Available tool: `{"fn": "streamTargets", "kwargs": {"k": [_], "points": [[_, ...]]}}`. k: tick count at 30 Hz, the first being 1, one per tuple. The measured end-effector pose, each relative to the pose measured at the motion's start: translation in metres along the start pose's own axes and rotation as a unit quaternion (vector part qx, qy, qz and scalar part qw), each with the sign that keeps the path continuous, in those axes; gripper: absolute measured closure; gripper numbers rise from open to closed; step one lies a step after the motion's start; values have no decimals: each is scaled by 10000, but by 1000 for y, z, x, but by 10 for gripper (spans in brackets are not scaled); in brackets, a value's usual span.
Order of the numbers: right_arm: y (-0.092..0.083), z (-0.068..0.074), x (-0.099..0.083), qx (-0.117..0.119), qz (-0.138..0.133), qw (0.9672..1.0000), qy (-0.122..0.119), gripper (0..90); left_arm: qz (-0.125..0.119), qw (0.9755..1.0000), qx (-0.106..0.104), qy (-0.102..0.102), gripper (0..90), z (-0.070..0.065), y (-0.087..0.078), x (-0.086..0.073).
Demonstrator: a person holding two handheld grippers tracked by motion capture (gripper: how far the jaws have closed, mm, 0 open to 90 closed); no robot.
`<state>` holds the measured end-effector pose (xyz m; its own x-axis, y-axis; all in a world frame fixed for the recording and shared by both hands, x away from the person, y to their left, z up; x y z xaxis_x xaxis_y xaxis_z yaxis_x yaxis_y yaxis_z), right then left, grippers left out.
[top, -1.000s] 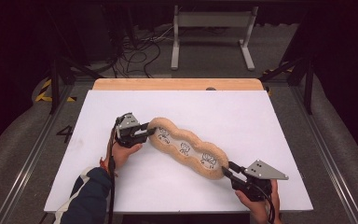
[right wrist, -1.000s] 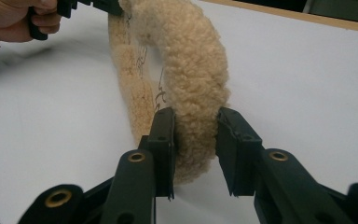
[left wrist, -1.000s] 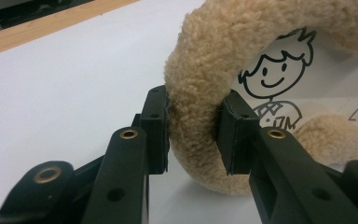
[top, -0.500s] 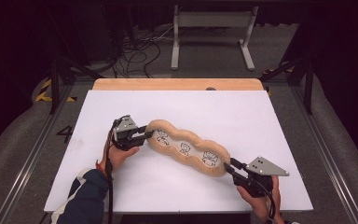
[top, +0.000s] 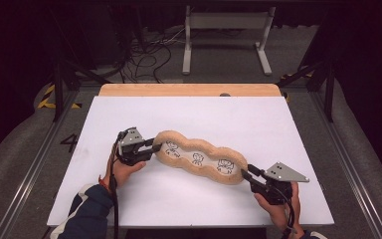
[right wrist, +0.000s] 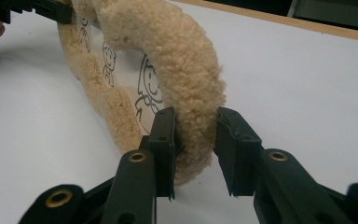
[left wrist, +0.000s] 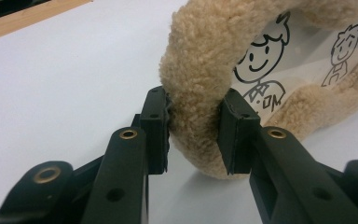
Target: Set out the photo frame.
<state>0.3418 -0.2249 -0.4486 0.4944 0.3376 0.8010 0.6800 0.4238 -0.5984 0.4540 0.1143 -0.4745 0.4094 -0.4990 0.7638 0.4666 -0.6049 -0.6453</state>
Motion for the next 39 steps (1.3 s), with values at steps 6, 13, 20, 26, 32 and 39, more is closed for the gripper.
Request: {"fn": "streamTargets", "kwargs": {"k": [6, 13, 20, 26, 32, 39], "points": [[-4, 4, 1, 34, -32, 10000, -35, 682, -53, 9999, 109, -27, 597, 1, 1, 2], [-3, 7, 2, 28, -38, 10000, -72, 635, -122, 9998, 83, -114, 538, 4, 4, 4], [0, 4, 1, -22, -3, 10000, -43, 663, -56, 10000, -5, 41, 627, 0, 6, 4], [2, 1, 1, -16, 1, 10000, -30, 683, -10, 10000, -61, 63, 654, -1, 3, 2], [4, -2, 2, -21, -2, 10000, 8, 690, 13, 9999, -72, 87, 659, -2, 1, 0], [9, -8, 4, -27, 6, 10000, -44, 691, 43, 9999, -84, 110, 656, -6, -3, -4]]}}
Point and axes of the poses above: each handheld gripper's, and its own axes: y roughly forward along the jaws, x roughly out of its top, z roughly to its left, the point moved 7 cm from there along y, roughly forward along the jaws, and after that the axes turned 9 degrees about z, right-handed, at the moved point
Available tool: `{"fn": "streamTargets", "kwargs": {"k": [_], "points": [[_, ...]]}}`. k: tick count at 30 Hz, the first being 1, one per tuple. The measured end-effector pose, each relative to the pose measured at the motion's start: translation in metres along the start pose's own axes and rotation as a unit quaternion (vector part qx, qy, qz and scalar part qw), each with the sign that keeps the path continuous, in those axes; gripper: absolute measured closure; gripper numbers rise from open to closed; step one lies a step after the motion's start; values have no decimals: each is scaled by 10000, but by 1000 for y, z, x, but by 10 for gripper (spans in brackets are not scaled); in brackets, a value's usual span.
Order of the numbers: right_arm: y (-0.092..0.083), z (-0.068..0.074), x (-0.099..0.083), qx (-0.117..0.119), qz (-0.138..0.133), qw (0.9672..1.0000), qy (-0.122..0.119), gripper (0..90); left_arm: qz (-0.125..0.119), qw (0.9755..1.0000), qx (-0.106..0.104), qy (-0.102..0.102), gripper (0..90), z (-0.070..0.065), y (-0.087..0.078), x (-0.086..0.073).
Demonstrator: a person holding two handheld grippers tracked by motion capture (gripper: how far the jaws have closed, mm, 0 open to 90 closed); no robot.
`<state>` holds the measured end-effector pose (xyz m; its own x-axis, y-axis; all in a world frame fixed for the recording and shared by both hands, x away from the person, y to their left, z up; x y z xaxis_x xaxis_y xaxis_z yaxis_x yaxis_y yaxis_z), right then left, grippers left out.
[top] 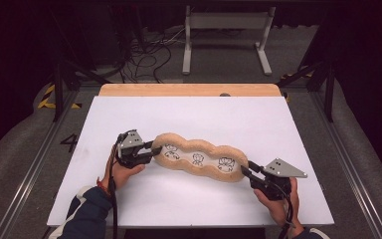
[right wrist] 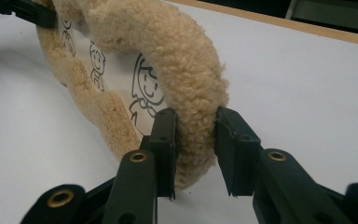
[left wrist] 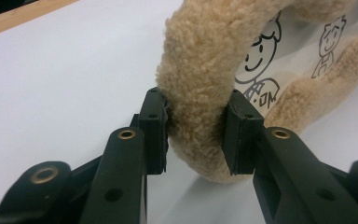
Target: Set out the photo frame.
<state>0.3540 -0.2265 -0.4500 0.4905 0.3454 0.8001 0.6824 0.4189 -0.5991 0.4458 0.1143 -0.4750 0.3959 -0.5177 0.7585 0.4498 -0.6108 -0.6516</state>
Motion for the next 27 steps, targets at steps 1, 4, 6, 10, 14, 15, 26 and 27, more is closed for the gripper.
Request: {"fn": "streamTargets", "kwargs": {"k": [1, 4, 6, 10, 14, 15, 26, 27], "points": [[0, 0, 0, 0, 0, 10000, 0, 691, 19, 10000, -9, 7, 656, 0, -1, -1], [3, -3, 1, -6, 5, 10000, -13, 690, 40, 10000, -4, 7, 655, -3, -3, -2], [4, -4, 2, 3, 13, 10000, -57, 690, 26, 10000, 4, -5, 654, -4, -4, -3], [6, -7, 4, 52, 49, 9999, -87, 687, 36, 10000, 10, 10, 651, -6, -6, -5], [9, -9, 6, 64, 53, 9999, -102, 685, 64, 10000, 57, 19, 649, -8, -9, -8], [9, -9, 6, 54, 67, 9999, -123, 686, 57, 10000, 74, 16, 648, -9, -9, -8], [20, -10, 14, 55, 60, 9998, -183, 687, 62, 9998, 163, -22, 643, -13, -18, -16], [20, -10, 14, 69, 53, 9998, -184, 687, 68, 9998, 159, -23, 642, -13, -19, -17]]}}
Point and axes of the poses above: each handheld gripper's, and its own axes: y roughly forward along the jaws, x roughly out of its top, z roughly to its left, the point moved 7 cm from there along y, roughly forward along the jaws, and after that the axes turned 9 degrees about z, right-handed, at the moved point
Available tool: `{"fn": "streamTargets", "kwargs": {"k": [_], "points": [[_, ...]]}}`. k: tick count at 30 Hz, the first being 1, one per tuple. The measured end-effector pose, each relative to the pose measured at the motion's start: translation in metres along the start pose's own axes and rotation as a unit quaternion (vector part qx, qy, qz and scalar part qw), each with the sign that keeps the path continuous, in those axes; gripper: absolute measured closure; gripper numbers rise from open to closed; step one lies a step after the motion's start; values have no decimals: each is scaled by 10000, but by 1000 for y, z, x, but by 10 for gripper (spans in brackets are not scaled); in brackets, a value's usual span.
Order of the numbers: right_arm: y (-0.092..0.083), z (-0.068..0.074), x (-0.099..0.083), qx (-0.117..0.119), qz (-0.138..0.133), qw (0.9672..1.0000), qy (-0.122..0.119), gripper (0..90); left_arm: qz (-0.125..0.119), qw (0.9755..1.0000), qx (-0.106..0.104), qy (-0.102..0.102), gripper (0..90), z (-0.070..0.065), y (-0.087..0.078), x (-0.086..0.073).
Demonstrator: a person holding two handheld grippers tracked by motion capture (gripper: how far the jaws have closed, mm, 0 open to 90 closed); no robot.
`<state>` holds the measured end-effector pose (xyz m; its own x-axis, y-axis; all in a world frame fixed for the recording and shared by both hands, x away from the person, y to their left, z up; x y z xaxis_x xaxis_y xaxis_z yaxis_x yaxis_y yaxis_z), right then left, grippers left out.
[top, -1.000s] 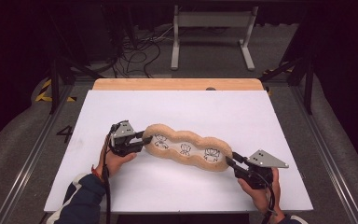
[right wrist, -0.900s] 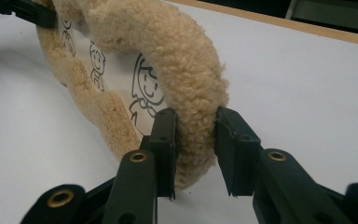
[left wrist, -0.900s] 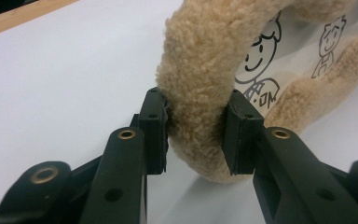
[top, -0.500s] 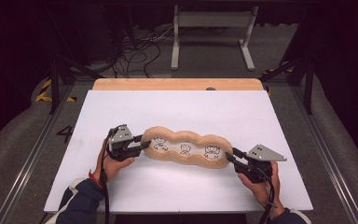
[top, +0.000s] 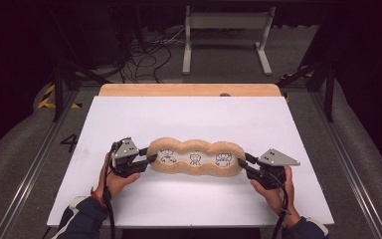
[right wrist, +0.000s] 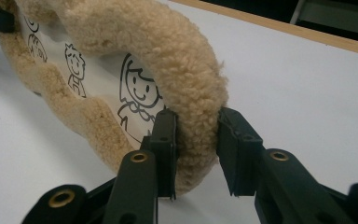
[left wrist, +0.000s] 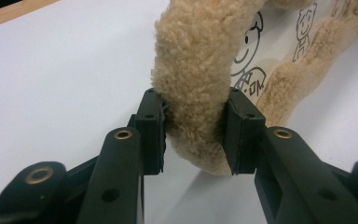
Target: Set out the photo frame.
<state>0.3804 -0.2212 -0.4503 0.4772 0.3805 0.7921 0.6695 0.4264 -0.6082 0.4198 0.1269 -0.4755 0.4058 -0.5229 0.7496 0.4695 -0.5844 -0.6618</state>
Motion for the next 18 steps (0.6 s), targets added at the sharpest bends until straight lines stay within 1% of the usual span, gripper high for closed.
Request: {"fn": "streamTargets", "kwargs": {"k": [4, 8, 14, 17, 18], "points": [[2, 0, 1, 11, 16, 10000, -34, 685, -9, 10000, -18, 0, 642, -1, -2, -2], [4, -1, 1, 38, 22, 10000, -52, 685, 13, 10000, 16, -34, 641, -1, -3, -3], [4, -1, 1, 38, 42, 9999, -120, 678, -33, 10000, 1, -62, 640, -3, -3, -3], [4, -2, 1, 58, 59, 9998, -155, 674, -16, 10000, 30, -9, 639, -3, -4, -4], [4, -2, 1, 70, 67, 9998, -154, 672, -10, 10000, 20, -19, 639, -3, -5, -4]]}}
Point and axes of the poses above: each handheld gripper's, and its own axes: y roughly forward along the jaws, x roughly out of its top, z roughly to its left, the point moved 7 cm from there along y, roughly forward along the jaws, and after that the axes turned 9 degrees about z, right-handed, at the moved point
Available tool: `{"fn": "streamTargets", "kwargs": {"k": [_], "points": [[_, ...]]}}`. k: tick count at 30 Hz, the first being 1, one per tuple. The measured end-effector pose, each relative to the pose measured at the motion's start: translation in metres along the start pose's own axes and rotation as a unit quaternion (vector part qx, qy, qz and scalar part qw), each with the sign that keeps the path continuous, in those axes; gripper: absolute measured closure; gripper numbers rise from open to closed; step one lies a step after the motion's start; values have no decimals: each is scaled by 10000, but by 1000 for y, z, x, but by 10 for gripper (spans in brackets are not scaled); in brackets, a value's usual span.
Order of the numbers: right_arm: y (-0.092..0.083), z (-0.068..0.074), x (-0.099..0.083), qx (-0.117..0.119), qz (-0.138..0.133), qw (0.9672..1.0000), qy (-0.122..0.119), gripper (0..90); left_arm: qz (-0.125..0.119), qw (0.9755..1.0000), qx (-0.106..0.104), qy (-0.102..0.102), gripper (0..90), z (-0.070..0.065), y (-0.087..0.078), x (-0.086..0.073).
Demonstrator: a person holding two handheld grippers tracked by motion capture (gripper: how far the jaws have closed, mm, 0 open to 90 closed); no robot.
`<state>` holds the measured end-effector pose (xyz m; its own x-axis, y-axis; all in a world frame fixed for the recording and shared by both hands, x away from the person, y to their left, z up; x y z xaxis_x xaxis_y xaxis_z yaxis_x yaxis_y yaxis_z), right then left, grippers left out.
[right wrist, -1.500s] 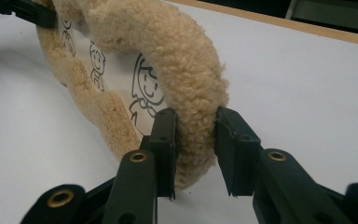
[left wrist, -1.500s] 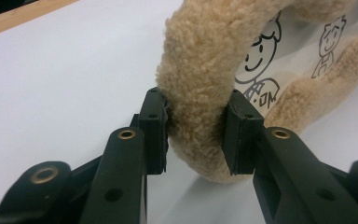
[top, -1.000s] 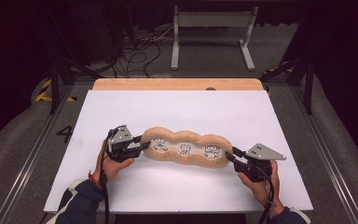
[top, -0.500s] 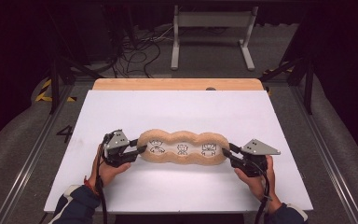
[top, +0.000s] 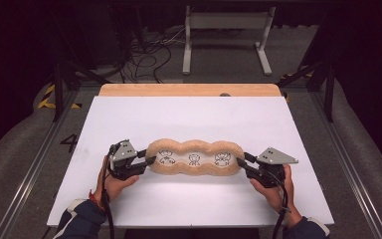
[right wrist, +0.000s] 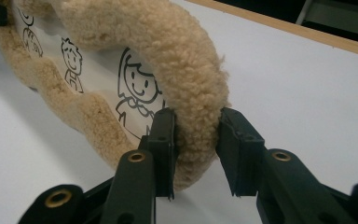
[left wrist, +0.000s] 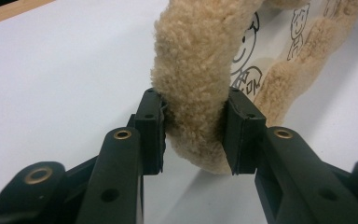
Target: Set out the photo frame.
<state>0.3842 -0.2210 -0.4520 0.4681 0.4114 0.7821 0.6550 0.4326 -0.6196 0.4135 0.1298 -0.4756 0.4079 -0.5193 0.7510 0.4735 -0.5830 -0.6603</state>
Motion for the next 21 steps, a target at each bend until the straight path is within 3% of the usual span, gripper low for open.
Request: {"fn": "streamTargets", "kwargs": {"k": [21], "points": [[0, -1, -1, -11, 77, 9999, -70, 686, 4, 10000, 2, 21, 635, -4, -3, -2]]}}
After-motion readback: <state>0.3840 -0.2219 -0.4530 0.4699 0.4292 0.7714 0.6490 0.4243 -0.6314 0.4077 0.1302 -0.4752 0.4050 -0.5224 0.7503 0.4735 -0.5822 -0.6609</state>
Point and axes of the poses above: each handheld gripper's, and its own axes: y roughly forward along the jaws, x roughly out of its top, z roughly to its left, the point moved 7 cm from there along y, roughly forward along the jaws, and after that the axes turned 9 degrees about z, right-handed, at the moved point
